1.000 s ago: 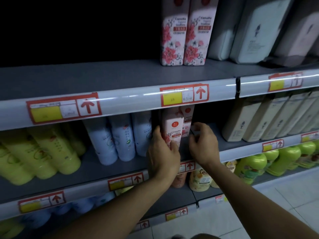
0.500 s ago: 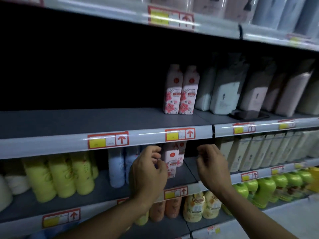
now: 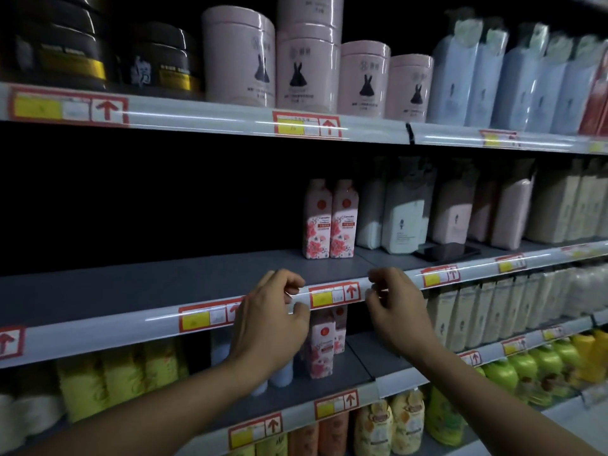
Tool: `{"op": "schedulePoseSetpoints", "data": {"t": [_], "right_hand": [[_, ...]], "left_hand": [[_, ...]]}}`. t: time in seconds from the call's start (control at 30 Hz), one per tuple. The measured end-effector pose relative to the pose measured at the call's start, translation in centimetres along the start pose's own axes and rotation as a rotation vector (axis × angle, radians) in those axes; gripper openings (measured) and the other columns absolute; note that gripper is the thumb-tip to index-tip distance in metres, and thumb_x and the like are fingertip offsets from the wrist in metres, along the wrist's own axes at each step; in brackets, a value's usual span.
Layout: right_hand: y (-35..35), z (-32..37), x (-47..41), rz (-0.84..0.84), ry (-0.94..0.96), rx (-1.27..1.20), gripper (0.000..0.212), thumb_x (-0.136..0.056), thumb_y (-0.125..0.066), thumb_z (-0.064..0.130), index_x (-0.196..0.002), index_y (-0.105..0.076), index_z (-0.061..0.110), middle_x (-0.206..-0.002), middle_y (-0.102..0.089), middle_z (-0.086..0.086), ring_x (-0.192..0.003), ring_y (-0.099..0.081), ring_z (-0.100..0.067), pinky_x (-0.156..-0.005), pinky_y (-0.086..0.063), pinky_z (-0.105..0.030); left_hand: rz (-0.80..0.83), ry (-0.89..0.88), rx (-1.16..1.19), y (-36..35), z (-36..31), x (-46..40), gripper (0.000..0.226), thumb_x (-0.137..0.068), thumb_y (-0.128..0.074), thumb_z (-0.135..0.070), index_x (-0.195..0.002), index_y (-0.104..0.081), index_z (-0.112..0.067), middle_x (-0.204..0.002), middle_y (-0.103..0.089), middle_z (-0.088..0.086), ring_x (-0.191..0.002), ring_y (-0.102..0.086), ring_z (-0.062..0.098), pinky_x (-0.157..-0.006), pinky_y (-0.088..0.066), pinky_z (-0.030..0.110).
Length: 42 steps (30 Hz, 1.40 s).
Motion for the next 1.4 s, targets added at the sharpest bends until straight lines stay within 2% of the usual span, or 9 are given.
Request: {"op": "schedulePoseSetpoints", "data": {"t": [0.23, 0.37, 0.47, 0.57, 0.63, 0.87, 1.07, 1.2, 1.4], "right_hand": [[-0.9, -0.3, -4.9, -0.019, -0.038, -0.088, 0.042, -0.098, -0.065, 0.02, -0.139, -0.054, 0.016, -0.133, -0.063, -0.002, -0.12, -0.061, -0.016, -0.099, -0.049, -0.03], [-2.8, 0.2, -8.0, -0.006, -0.012, -0.16, 0.052, -0.099, -0.067, 0.025, -0.146, -0.046, 0.016, -0.134, -0.056, 0.009, -0.119, -0.052, -0.006, -0.1, -0.043, -0.026], [-4.7, -0.3, -10.8, 0.02, -0.028, -0.148, 0.055, -0.096, -0.071, 0.026, -0.142, -0.044, 0.015, -0.135, -0.062, 0.002, -0.12, -0.06, -0.015, -0.099, -0.048, -0.032], [-6.1, -1.4, -13.3, 0.038, -0.104, -0.139, 0.057, -0.089, -0.077, 0.024, -0.134, -0.044, 0.012, -0.12, -0.066, 0.0, -0.107, -0.064, -0.016, -0.083, -0.043, -0.022], [-6.6, -1.8, -14.7, 0.054, -0.131, -0.132, 0.057, -0.087, -0.078, 0.022, -0.13, -0.042, 0.011, -0.112, -0.064, 0.002, -0.098, -0.062, -0.015, -0.078, -0.04, -0.02], [-8.0, -3.2, -16.3, 0.029, -0.145, -0.121, 0.051, -0.087, -0.077, 0.029, -0.124, -0.046, 0.013, -0.111, -0.068, 0.001, -0.105, -0.068, -0.025, -0.092, -0.056, -0.044], [-7.5, -3.0, -16.0, -0.042, -0.171, -0.012, 0.065, -0.058, -0.066, 0.065, -0.109, -0.065, 0.025, -0.105, -0.071, 0.001, -0.094, -0.07, -0.019, -0.083, -0.06, -0.042], [-6.7, -2.1, -14.8, -0.082, -0.135, 0.012, 0.064, -0.055, -0.069, 0.069, -0.105, -0.068, 0.028, -0.1, -0.071, 0.007, -0.087, -0.069, -0.012, -0.074, -0.062, -0.039], [-3.7, -0.4, -10.4, -0.255, -0.008, -0.076, 0.053, -0.071, -0.08, 0.048, -0.112, -0.058, 0.023, -0.108, -0.054, 0.004, -0.096, -0.053, -0.009, -0.079, -0.049, -0.023]], "left_hand": [[0.08, 0.12, -0.038, -1.4, 1.7, -7.5, 0.037, -0.091, -0.071, -0.021, -0.127, -0.062, -0.023, -0.124, -0.058, -0.004, -0.111, -0.061, 0.015, -0.09, -0.045, 0.025], [0.112, 0.164, -0.061, -3.9, 3.4, -11.9, 0.053, -0.094, -0.074, -0.031, -0.142, -0.056, -0.019, -0.142, -0.054, 0.004, -0.129, -0.057, 0.02, -0.105, -0.044, 0.027], [0.121, 0.204, -0.041, -6.0, 4.6, -14.6, 0.067, -0.092, -0.076, -0.039, -0.149, -0.048, -0.017, -0.15, -0.051, 0.005, -0.134, -0.055, 0.023, -0.111, -0.045, 0.034], [0.135, 0.264, -0.066, -8.2, 5.6, -16.7, 0.074, -0.088, -0.079, -0.046, -0.146, -0.047, -0.014, -0.144, -0.057, 0.008, -0.13, -0.058, 0.027, -0.102, -0.048, 0.033], [0.13, 0.288, -0.05, -9.3, 5.8, -17.7, 0.062, -0.086, -0.08, -0.047, -0.131, -0.053, -0.014, -0.131, -0.064, 0.006, -0.117, -0.063, 0.026, -0.091, -0.05, 0.031], [0.051, 0.296, 0.143, -11.2, 6.8, -19.9, 0.039, -0.083, -0.079, -0.046, -0.103, -0.071, -0.014, -0.098, -0.077, -0.001, -0.091, -0.074, 0.017, -0.087, -0.062, 0.04], [-0.03, 0.305, 0.114, -9.0, 6.7, -19.1, 0.043, -0.067, -0.092, -0.046, -0.086, -0.06, -0.024, -0.091, -0.071, -0.006, -0.087, -0.071, 0.012, -0.082, -0.061, 0.033], [-0.003, 0.227, 0.166, -7.9, 6.1, -17.5, 0.054, -0.066, -0.096, -0.039, -0.104, -0.061, -0.023, -0.106, -0.077, 0.001, -0.092, -0.075, 0.014, -0.086, -0.064, 0.04], [-0.053, -0.038, 0.143, -5.6, 3.1, -13.5, 0.067, -0.076, -0.093, -0.028, -0.133, -0.062, -0.016, -0.121, -0.072, -0.006, -0.103, -0.068, -0.001, -0.09, -0.059, 0.02]]}}
Point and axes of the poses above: each hand's wrist, its own x-axis away from the middle knuckle, its own y-axis out of the back of the hand, z = x × y, the point moved 4 cm from there along -x, towards the middle knuckle
